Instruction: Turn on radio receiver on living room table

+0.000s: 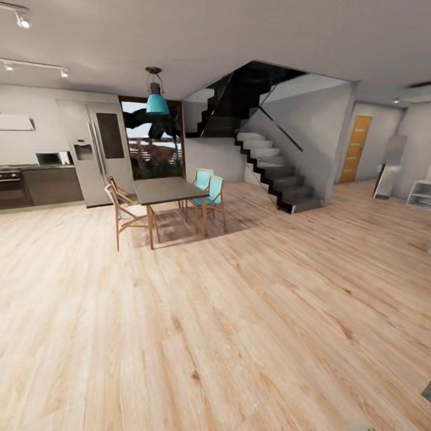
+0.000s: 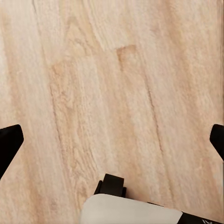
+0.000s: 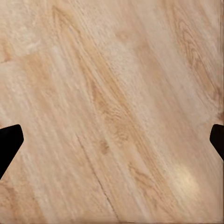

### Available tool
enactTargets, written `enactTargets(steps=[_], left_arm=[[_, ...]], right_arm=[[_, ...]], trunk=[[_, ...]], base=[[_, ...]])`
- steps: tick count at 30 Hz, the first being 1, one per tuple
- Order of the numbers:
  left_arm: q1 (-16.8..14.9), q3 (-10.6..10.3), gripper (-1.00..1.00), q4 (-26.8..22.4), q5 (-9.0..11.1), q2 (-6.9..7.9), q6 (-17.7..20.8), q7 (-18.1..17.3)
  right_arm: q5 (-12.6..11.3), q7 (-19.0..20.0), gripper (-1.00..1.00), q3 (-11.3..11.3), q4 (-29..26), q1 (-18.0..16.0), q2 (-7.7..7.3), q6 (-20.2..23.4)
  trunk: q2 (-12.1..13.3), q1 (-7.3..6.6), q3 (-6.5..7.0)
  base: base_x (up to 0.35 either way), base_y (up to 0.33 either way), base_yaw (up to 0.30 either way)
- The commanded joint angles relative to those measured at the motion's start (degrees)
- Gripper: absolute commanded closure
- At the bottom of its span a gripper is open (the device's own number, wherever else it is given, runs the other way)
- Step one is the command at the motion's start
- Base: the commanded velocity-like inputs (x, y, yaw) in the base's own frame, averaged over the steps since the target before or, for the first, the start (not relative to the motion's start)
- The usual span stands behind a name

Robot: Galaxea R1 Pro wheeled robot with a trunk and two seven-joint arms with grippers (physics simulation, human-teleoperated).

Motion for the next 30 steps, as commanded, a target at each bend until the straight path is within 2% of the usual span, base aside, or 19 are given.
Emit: enactTargets(steps=[1, 30], left_arm=[[0.00, 0.00, -1.00, 0.00, 0.00, 0.00, 0.00, 0.01], [0.01, 0.00, -1.00, 0.00, -0.08, 0.05, -0.64, 0.04]], right_arm=[[0.01, 0.00, -1.00, 0.00, 0.00, 0.00, 0.00, 0.00], [0.03, 0.00, -1.00, -0.08, 0.00, 0.00, 0.00, -0.07]], trunk=[[0.00, 0.00, 0.00], [0.00, 0.00, 0.00]], base=[[0.000, 0.000, -0.278], [0.000, 0.000, -0.279]])
